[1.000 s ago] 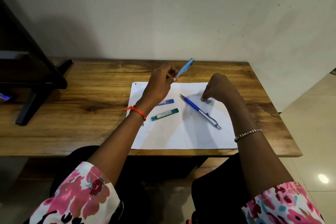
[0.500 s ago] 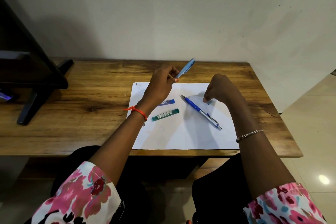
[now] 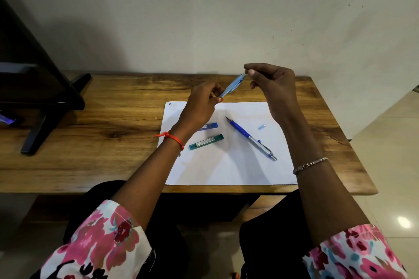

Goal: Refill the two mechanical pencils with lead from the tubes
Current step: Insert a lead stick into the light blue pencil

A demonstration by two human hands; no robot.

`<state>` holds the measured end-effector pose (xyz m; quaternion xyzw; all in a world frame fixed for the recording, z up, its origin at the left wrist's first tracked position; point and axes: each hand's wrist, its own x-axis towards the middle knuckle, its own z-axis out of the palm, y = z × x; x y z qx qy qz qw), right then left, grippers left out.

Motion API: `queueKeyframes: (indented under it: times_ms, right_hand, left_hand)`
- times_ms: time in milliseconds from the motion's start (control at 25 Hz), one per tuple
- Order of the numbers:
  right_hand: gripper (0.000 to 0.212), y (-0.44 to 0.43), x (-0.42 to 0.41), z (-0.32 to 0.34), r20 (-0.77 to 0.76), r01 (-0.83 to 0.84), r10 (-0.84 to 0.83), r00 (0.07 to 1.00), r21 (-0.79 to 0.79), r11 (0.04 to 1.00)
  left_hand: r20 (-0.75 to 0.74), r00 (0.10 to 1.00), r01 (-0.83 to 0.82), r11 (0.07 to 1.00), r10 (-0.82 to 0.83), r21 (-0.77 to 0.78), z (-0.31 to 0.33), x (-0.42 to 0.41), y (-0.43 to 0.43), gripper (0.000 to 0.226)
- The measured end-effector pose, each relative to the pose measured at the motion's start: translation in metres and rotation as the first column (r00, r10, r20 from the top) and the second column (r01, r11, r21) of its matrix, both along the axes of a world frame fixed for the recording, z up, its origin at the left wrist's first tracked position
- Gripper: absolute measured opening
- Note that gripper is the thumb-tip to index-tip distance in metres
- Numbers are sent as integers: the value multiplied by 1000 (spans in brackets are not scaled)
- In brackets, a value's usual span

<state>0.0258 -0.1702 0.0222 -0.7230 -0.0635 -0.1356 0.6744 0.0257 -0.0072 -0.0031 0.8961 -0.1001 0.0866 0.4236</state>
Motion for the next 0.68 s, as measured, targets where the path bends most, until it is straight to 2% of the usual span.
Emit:
queueKeyframes:
  times_ms: [200,680]
  right_hand:
    - [20,0,1,-1,37,0,2,999,-65,998]
    - [16,0,3,-4,81,-3,7,997,-48,999]
  left_hand:
    - [-7,1000,1,1000,-1,1,1,-1,0,18]
    - [-42,999,-3,1000,3,10,5,-3,-1,20]
